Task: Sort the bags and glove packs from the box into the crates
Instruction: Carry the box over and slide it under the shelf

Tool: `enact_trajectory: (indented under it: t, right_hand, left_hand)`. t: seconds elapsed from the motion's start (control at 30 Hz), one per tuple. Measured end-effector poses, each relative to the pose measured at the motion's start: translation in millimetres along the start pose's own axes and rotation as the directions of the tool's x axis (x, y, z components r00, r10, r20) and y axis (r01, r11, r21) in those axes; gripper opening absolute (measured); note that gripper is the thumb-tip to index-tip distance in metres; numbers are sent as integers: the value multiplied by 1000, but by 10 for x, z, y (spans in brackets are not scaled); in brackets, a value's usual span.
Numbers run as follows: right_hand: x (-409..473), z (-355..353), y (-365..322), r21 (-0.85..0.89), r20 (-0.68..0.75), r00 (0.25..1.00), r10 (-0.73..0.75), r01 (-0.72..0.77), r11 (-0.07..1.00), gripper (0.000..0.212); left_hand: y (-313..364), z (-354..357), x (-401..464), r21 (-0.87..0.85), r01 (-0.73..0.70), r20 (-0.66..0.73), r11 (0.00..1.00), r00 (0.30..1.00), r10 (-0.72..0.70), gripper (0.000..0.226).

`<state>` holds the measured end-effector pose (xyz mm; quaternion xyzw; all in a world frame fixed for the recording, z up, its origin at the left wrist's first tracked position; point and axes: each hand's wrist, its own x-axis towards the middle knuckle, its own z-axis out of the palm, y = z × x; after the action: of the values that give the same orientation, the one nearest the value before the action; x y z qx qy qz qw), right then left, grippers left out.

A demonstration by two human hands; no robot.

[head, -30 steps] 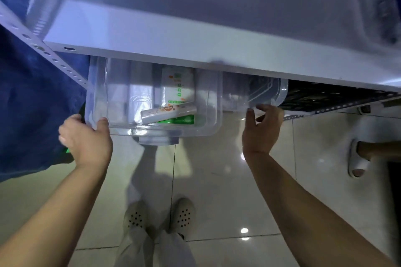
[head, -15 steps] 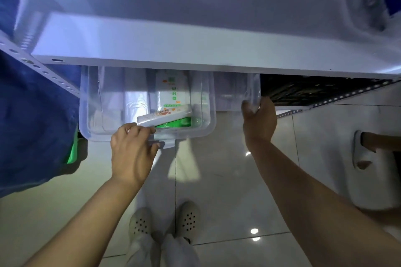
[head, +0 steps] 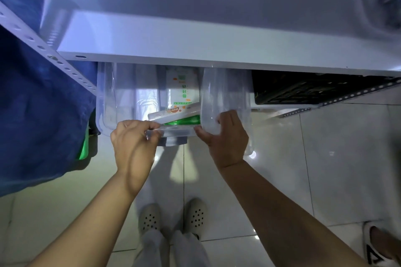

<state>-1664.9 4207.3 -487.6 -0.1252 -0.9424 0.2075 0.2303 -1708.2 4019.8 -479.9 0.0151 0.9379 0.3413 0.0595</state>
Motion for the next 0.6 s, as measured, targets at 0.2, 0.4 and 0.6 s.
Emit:
enact_trajectory:
  t: [0.2, 0.4, 0.6]
  right_hand:
    - [-199, 286, -423, -51, -6, 948, -319, 318, 947, 43]
    - [-421, 505, -703, -74, 154, 849, -505, 519, 851, 35]
    - [-485, 512, -732, -80, 182, 868, -462, 481, 873, 32]
  left_hand:
    - [260, -187, 248, -641, 434, 379, 633, 896, -231, 33]
    - [-51, -284, 408, -528, 508, 429, 681, 851, -302, 26]
    - [-528, -508, 440, -478, 445, 228, 757, 896, -382, 21]
